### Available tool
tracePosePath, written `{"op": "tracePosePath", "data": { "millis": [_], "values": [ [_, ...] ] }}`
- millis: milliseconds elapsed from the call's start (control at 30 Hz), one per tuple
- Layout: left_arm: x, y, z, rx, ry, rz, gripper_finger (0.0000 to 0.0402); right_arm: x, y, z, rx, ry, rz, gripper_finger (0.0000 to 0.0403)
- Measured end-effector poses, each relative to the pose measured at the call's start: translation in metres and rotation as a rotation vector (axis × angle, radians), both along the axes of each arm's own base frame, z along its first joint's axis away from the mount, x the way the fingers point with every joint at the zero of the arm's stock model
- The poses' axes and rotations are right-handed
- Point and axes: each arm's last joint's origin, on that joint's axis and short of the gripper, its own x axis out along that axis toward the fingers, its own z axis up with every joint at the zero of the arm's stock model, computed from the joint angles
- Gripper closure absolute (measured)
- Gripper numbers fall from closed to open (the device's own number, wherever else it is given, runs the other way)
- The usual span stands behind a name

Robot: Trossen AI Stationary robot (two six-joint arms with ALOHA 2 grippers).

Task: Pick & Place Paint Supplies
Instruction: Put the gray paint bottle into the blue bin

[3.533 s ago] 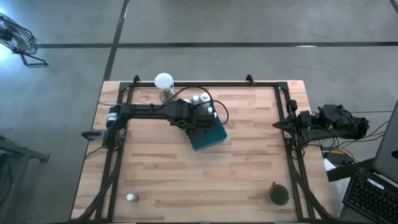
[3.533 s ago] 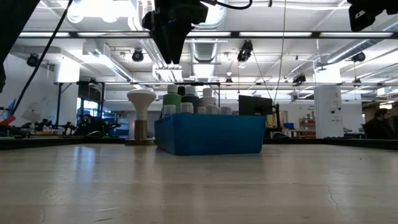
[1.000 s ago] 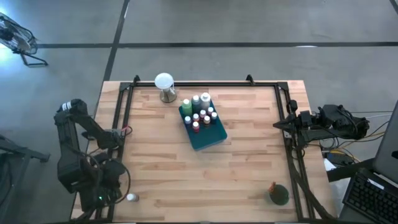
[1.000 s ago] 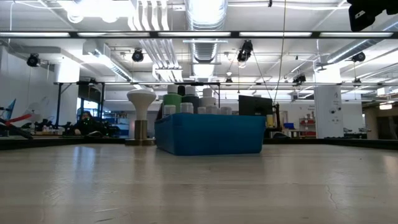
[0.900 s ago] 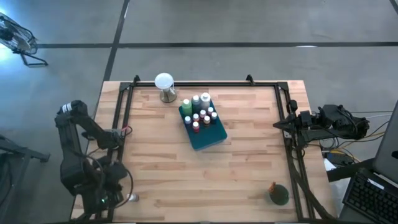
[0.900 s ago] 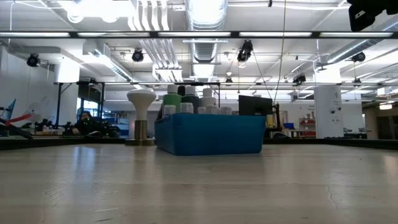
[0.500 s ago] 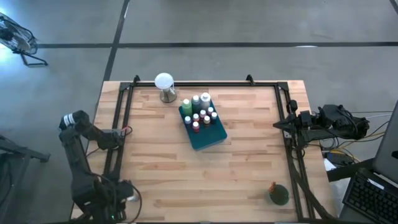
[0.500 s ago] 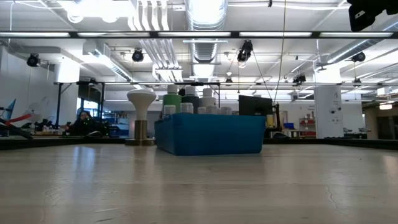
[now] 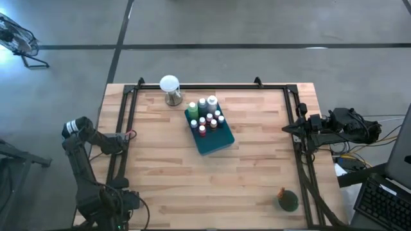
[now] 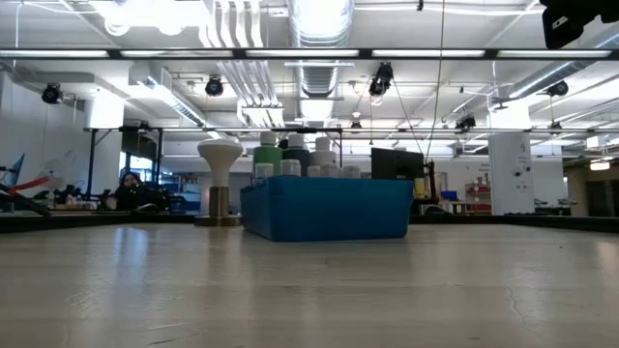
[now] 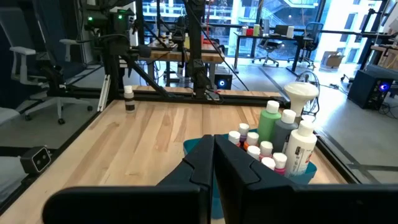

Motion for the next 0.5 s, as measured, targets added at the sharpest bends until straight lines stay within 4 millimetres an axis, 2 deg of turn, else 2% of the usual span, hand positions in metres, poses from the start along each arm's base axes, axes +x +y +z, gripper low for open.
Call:
{"op": "tracePosePath", "data": {
  "millis": [500],
  "values": [
    [0.014,-0.004,-0.021,0.106,0.026,-0.075,0.0216,0.000,0.000,0.000,0.000,0.000,0.001,0.0394]
  ]
}}
